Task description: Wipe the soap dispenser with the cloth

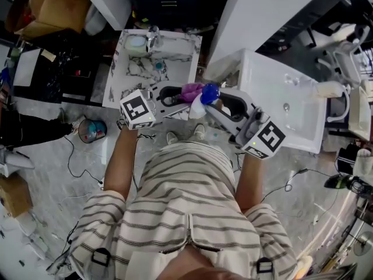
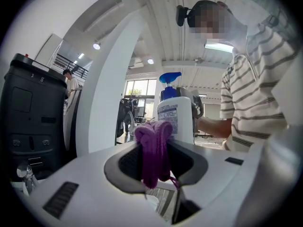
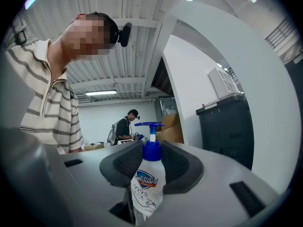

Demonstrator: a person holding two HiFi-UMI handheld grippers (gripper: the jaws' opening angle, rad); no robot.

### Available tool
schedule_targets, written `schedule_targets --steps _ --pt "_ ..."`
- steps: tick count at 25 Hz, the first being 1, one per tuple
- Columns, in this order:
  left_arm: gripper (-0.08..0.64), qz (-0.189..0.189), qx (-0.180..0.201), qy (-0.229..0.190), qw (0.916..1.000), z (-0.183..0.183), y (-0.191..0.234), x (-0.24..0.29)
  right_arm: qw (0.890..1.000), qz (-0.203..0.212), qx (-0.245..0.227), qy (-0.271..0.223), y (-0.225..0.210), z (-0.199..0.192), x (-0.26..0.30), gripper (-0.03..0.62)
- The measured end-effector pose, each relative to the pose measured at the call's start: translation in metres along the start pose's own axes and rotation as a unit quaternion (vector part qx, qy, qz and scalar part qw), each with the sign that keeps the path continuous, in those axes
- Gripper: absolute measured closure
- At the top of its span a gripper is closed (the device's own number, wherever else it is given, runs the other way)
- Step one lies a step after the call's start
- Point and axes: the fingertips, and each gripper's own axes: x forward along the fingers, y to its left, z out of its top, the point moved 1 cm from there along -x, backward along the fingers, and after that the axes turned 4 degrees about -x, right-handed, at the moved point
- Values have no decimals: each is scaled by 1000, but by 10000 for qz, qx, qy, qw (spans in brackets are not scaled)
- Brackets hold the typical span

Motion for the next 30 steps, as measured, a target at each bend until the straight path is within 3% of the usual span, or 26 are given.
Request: schedule_targets --steps 21,26,30 --pt "434 545 -32 -477 9974 5 0 -30 9992 -370 -29 142 -20 -12 7 458" --pt "434 1158 140 -592 9914 12 12 -33 9964 -802 -145 242 -36 -18 13 459" --pt "434 1932 287 -613 9788 13 24 -38 9912 -1296 -112 230 -53 -24 18 459"
